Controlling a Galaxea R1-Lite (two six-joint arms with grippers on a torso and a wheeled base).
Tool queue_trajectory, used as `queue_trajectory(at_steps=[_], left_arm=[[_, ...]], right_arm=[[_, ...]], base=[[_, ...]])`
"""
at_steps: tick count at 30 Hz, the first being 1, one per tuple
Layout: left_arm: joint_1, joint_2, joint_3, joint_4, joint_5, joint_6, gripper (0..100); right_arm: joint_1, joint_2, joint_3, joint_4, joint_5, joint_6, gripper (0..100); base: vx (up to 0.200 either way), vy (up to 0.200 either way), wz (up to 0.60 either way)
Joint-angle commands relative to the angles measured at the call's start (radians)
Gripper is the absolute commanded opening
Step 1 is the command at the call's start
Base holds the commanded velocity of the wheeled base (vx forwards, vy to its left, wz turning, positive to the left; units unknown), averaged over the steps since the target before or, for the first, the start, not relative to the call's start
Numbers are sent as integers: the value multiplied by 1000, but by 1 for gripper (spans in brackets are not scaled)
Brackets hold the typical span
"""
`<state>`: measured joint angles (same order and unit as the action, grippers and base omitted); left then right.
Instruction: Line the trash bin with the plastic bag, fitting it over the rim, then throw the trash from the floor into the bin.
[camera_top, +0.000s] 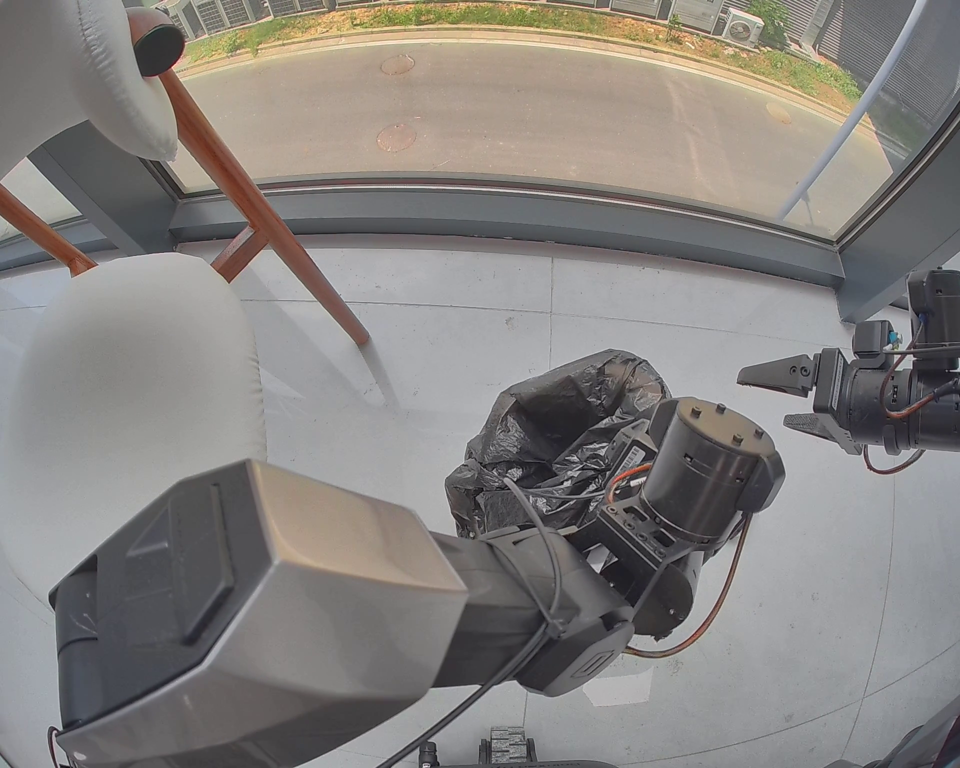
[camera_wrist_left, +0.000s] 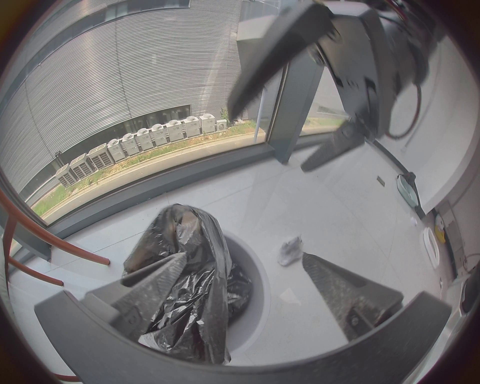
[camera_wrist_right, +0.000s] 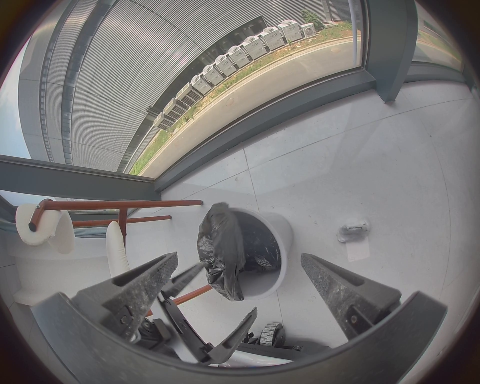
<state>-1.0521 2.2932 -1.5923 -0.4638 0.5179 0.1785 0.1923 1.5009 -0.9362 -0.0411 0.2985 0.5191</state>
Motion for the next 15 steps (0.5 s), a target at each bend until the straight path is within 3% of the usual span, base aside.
queue_trajectory(at_steps=[1, 8, 15], left_arm=[[0, -20, -8, 4, 8, -17, 100], [0, -210, 63, 91, 53, -126, 100], [23, -462, 221, 284, 40, -249, 100]], right_arm=[[-4, -16, 20, 0, 1, 1, 100], [10, -4, 62, 0, -1, -2, 100], [118, 91, 56, -3, -2, 30, 100]], base=[[0, 0, 0], [0, 0, 0], [0, 0, 0]])
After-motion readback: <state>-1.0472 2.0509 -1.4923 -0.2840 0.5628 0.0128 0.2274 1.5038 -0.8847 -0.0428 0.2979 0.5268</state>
